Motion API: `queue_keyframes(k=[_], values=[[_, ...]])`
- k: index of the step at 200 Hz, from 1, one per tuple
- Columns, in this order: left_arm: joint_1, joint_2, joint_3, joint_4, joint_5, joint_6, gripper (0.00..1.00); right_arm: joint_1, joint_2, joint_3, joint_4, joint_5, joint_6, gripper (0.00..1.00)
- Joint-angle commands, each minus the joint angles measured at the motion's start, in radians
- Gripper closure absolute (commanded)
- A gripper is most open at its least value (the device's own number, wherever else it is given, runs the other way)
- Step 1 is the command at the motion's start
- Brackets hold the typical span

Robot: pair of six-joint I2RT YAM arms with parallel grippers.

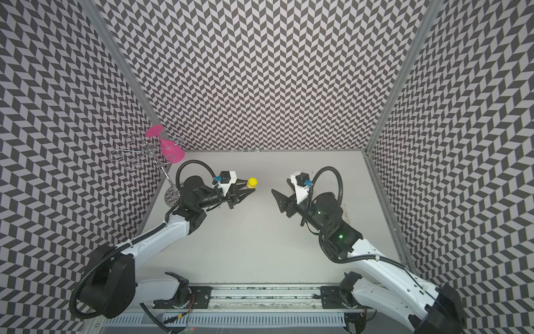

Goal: Close the paint jar lid
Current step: Screw the lid onto the paint jar.

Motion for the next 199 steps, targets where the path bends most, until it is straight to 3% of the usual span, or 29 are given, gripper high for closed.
queue_keyframes(k=[1,25,49,125,199], values=[[-0.008,0.006,0.026,0.007,0.256,-0.008,0.73,-0.015,0.025,0.045,0.098,-0.286,-0.148,0.3],[-0.023,0.004,0.029,-0.014,0.306,0.012,0.73,-0.015,0.098,0.112,0.052,-0.443,-0.201,0.3],[-0.026,0.004,0.031,-0.023,0.305,0.019,0.73,-0.015,0.132,0.118,0.073,-0.501,-0.205,0.3],[-0.029,0.002,0.034,-0.018,0.305,0.013,0.73,-0.012,0.211,0.147,0.056,-0.536,-0.21,0.34],[-0.032,0.002,0.036,-0.019,0.304,0.013,0.73,-0.011,0.262,0.177,0.055,-0.515,-0.193,0.48]])
